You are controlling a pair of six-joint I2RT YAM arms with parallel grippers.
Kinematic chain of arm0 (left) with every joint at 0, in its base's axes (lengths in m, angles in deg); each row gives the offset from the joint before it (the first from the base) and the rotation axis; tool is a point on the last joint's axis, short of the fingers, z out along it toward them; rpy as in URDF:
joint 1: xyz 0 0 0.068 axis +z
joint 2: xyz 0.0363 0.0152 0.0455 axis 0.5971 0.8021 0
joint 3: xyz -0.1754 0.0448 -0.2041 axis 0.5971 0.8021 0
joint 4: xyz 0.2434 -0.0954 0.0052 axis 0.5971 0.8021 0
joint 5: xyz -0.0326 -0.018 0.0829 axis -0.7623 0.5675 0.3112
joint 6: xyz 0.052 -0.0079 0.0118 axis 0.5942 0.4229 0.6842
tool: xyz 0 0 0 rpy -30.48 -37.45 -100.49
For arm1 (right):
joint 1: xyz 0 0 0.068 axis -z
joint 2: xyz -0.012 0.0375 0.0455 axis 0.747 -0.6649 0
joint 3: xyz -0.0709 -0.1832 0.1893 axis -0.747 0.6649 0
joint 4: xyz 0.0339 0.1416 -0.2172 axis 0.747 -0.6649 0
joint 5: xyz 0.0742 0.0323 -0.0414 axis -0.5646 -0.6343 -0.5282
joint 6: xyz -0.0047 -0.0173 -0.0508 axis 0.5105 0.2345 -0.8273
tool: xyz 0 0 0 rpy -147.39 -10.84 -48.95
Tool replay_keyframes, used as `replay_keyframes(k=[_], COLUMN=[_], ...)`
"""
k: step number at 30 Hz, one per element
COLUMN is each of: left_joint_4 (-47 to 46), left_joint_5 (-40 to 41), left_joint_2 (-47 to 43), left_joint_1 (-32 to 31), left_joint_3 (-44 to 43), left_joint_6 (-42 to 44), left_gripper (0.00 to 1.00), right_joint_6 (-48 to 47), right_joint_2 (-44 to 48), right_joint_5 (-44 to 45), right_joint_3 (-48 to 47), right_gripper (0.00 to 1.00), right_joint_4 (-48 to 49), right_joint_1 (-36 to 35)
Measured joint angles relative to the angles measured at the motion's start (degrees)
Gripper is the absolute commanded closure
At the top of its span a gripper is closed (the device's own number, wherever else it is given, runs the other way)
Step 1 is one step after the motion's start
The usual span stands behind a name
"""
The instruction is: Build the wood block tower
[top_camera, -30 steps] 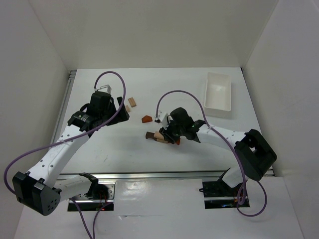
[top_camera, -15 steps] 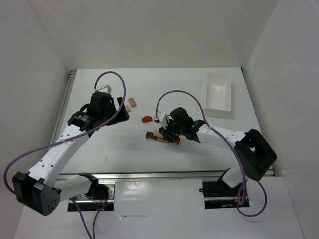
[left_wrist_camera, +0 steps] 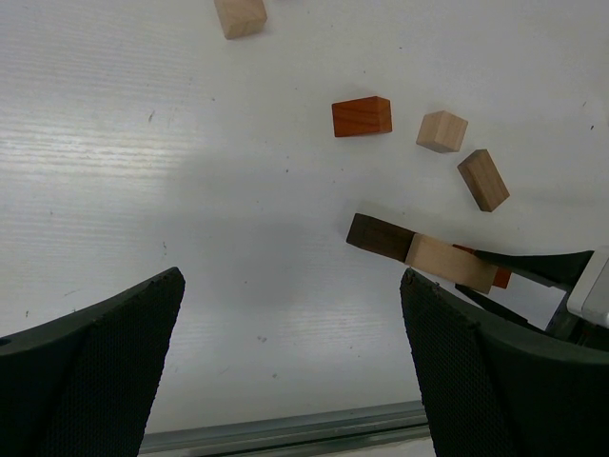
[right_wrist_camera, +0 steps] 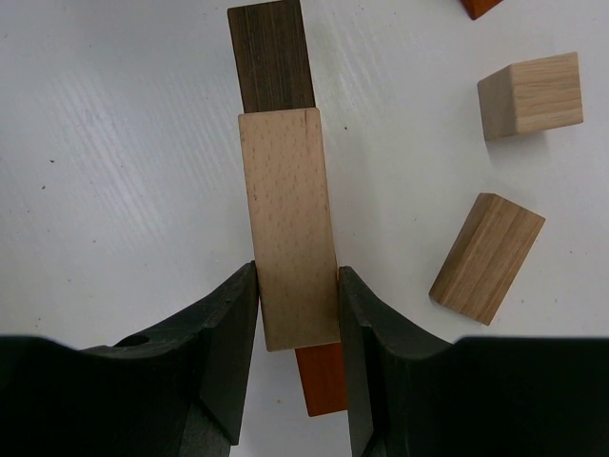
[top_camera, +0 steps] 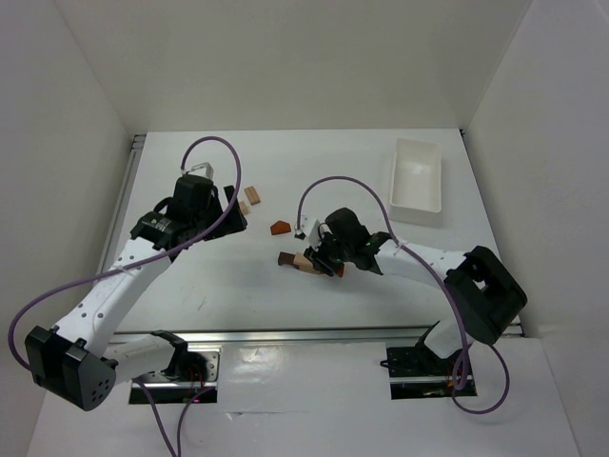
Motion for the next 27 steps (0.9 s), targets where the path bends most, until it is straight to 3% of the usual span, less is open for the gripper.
replay_keyframes(k=[14,27], left_joint_4=[0.0,0.0], left_joint_5=[0.0,0.0], left_joint_2=[0.0,0.0], left_joint_1=[0.0,0.0], left_joint_3=[0.0,0.0], left_joint_6=[0.0,0.1], left_gripper=[0.00,0.00], right_joint_6=[0.0,-0.4], right_joint_2=[-0.7,-1.3], right_joint_5=[-0.2,0.8], right_joint_3=[0.3,0.3], right_gripper=[0.82,0.66], right_joint_4=[0.3,0.8], right_joint_1=[0.0,0.0])
